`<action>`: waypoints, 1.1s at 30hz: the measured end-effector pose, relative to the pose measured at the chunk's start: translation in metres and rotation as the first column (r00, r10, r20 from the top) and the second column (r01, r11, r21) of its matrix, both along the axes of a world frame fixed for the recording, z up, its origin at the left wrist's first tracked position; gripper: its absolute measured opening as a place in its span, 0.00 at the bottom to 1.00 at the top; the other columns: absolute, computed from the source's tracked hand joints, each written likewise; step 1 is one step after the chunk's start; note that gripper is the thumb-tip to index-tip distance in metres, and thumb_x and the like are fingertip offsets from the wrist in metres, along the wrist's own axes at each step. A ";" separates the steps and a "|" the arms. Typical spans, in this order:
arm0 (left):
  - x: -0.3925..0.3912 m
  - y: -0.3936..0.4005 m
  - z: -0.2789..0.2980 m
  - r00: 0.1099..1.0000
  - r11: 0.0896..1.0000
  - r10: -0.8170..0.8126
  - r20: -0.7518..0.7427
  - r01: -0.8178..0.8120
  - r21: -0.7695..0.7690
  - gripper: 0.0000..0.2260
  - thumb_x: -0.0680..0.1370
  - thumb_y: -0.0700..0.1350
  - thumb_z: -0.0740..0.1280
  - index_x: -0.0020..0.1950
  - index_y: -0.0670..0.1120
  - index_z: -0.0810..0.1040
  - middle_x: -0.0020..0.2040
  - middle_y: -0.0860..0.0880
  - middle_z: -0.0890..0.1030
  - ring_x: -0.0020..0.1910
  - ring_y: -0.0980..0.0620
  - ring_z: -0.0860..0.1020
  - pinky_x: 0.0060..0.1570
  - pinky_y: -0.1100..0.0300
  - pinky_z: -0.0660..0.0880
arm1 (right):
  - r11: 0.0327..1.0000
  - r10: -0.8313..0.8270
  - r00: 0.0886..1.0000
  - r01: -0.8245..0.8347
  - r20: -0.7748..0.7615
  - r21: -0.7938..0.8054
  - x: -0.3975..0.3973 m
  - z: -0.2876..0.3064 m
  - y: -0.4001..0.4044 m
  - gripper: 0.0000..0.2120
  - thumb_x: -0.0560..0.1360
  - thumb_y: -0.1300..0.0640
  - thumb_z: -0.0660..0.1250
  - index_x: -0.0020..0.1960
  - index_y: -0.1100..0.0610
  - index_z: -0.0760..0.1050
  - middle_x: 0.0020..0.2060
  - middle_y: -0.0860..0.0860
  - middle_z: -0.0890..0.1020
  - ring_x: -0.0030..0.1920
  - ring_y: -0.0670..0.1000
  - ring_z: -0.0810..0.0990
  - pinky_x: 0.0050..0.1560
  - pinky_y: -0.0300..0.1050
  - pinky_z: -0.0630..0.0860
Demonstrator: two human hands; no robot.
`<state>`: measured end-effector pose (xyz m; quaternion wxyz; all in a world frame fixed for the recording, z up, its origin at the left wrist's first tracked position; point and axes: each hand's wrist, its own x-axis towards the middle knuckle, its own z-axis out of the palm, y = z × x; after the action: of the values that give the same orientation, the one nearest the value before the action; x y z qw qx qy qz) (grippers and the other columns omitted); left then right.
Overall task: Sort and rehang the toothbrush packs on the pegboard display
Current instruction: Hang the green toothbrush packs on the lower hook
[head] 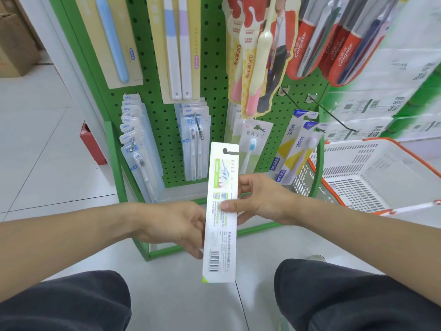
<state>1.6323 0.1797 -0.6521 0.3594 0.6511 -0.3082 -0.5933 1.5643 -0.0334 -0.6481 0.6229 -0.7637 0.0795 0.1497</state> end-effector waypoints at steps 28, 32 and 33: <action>0.000 -0.002 0.002 0.879 0.884 0.466 0.102 -0.456 -0.106 0.10 0.82 0.36 0.66 0.63 0.38 0.76 0.49 0.38 0.86 0.50 0.40 0.86 0.47 0.47 0.84 | 0.974 0.077 0.996 -0.083 -0.038 -0.209 -0.002 -0.017 0.025 0.18 0.83 0.45 0.63 0.49 0.59 0.81 0.39 0.54 0.87 0.36 0.55 0.86 0.36 0.48 0.84; -0.003 -0.002 0.000 0.872 0.871 0.486 0.058 -0.479 -0.107 0.12 0.81 0.37 0.67 0.64 0.38 0.75 0.50 0.37 0.86 0.49 0.40 0.86 0.45 0.50 0.84 | 0.980 0.125 0.984 -0.143 -0.128 -0.141 -0.001 -0.017 0.020 0.21 0.82 0.45 0.65 0.57 0.63 0.80 0.48 0.59 0.87 0.46 0.61 0.87 0.44 0.53 0.85; -0.004 -0.002 0.000 0.867 0.865 0.496 0.048 -0.489 -0.110 0.12 0.81 0.37 0.67 0.64 0.38 0.75 0.50 0.38 0.86 0.49 0.40 0.86 0.45 0.50 0.84 | 0.983 0.131 0.980 -0.148 -0.149 -0.113 -0.002 -0.016 0.018 0.20 0.81 0.46 0.66 0.59 0.63 0.80 0.49 0.59 0.87 0.48 0.63 0.87 0.48 0.55 0.85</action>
<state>1.6280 0.1772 -0.6522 0.5176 0.7121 -0.1726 -0.4419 1.5625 -0.0151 -0.6645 0.5553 -0.7919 0.0787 0.2417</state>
